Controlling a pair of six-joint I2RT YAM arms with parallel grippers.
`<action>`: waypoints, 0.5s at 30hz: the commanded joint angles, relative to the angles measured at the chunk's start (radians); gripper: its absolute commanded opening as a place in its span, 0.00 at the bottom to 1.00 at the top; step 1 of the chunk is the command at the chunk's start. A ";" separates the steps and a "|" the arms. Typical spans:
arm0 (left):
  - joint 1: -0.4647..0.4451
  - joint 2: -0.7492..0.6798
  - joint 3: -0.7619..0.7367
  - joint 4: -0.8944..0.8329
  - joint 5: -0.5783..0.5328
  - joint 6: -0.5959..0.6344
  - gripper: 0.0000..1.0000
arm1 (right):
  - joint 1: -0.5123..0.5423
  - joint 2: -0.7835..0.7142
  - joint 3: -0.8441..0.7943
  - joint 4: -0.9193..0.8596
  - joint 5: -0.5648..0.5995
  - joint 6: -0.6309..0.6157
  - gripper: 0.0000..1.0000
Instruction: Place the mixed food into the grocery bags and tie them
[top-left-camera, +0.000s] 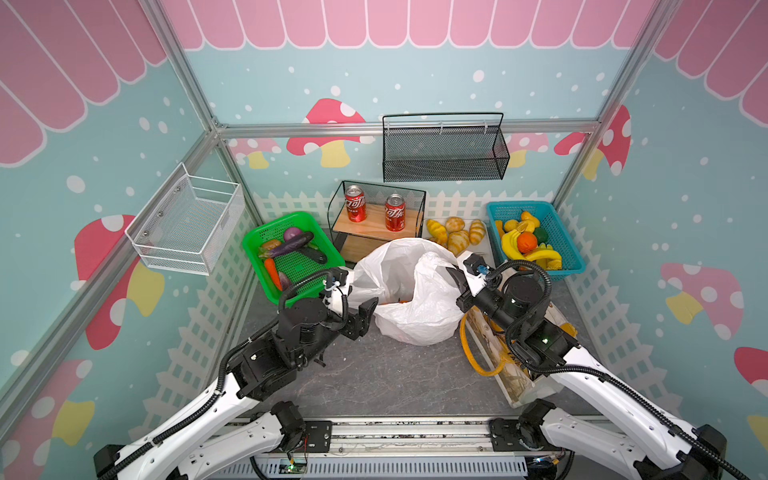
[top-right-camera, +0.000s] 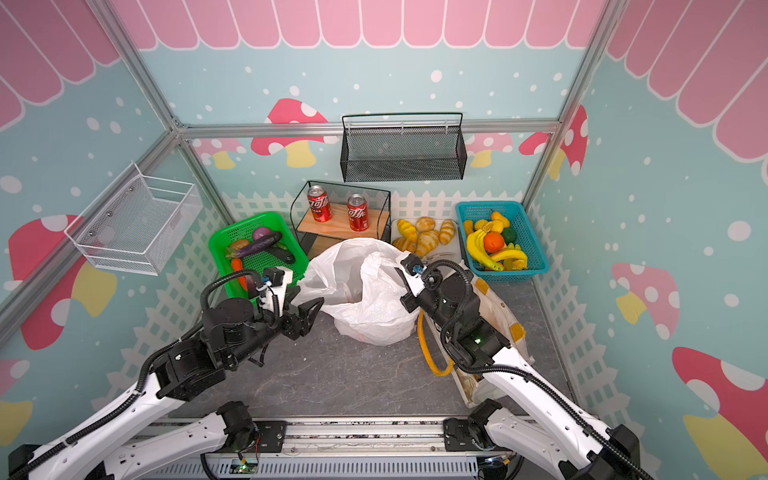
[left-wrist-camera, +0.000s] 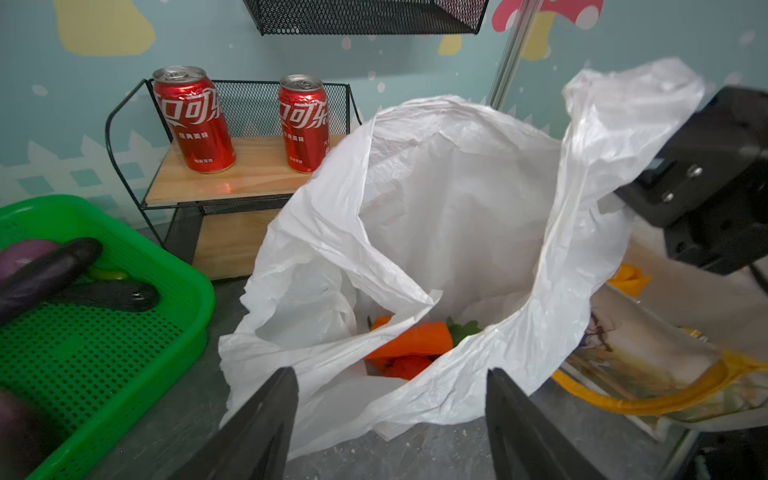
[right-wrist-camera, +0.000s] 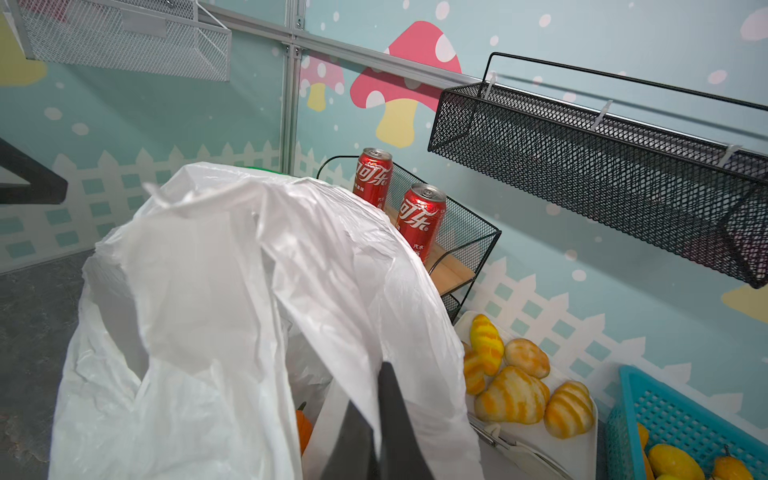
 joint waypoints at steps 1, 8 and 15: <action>-0.050 0.034 0.056 -0.047 -0.166 0.145 0.79 | -0.008 0.004 -0.002 0.021 -0.028 0.021 0.00; -0.070 0.175 0.115 -0.035 -0.278 0.310 0.79 | -0.013 -0.006 -0.018 0.022 -0.048 0.036 0.00; -0.070 0.282 0.163 -0.020 -0.288 0.316 0.58 | -0.014 -0.015 -0.031 0.028 -0.055 0.049 0.00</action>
